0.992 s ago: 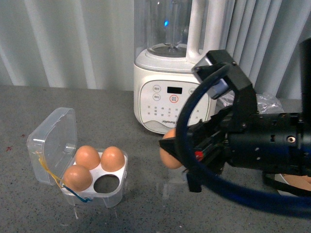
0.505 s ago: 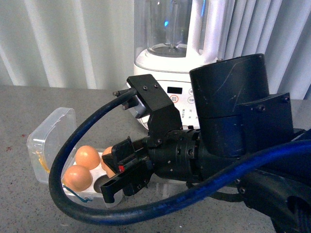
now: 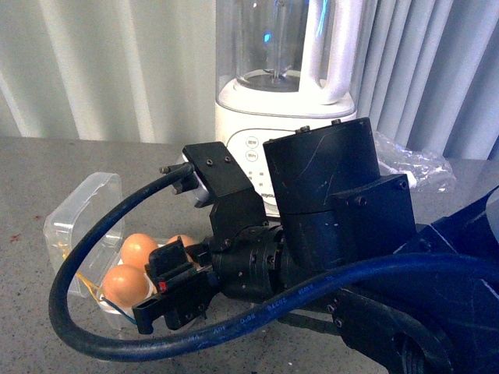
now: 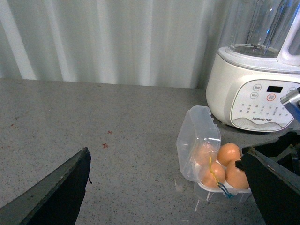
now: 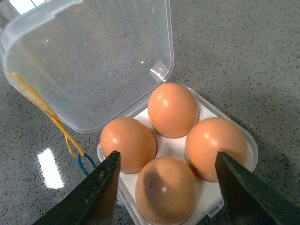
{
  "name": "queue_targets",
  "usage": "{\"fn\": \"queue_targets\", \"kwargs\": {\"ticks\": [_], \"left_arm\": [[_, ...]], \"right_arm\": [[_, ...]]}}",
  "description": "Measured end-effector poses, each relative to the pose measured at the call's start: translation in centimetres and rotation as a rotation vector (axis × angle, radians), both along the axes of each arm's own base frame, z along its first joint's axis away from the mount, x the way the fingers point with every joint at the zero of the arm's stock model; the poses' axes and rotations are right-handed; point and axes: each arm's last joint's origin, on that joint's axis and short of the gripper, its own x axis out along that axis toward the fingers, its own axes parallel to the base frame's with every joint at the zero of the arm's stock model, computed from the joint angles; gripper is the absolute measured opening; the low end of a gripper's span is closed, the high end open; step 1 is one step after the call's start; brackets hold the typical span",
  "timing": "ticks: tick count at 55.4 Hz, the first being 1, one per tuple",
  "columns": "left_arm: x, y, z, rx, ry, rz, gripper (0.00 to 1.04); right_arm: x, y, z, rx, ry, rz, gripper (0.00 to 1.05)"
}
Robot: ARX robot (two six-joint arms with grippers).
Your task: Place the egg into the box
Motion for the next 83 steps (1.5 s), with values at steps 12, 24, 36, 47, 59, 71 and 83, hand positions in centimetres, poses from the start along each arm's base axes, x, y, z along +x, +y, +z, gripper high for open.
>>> {"fn": "queue_targets", "kwargs": {"ticks": [12,24,36,47,59,71,83], "left_arm": [[0.0,0.0,0.0,0.000,0.000,0.000,0.98],[0.0,0.0,0.0,0.000,0.000,0.001,0.98],[0.0,0.0,0.0,0.000,0.001,0.002,0.98],[0.0,0.0,0.0,0.000,0.000,-0.001,0.98],[0.0,0.0,0.0,0.000,0.000,0.000,0.98],[0.0,0.0,0.0,0.000,0.000,0.000,0.98],[0.0,0.0,0.0,0.000,0.000,0.000,0.98]], "right_arm": [[-1.4,-3.7,1.8,-0.043,-0.148,-0.222,0.97],[-3.6,-9.3,2.8,-0.150,-0.326,-0.714,0.97],[-6.8,-13.3,3.5,-0.052,-0.468,-0.942,0.65],[-10.2,-16.9,4.4,-0.051,-0.470,-0.957,0.29],[-13.5,-19.4,5.2,-0.050,-0.466,-0.953,0.03],[-15.3,-20.6,6.5,-0.044,-0.471,-0.952,0.03],[-16.9,-21.6,6.4,-0.040,-0.467,-0.937,0.03]]}}
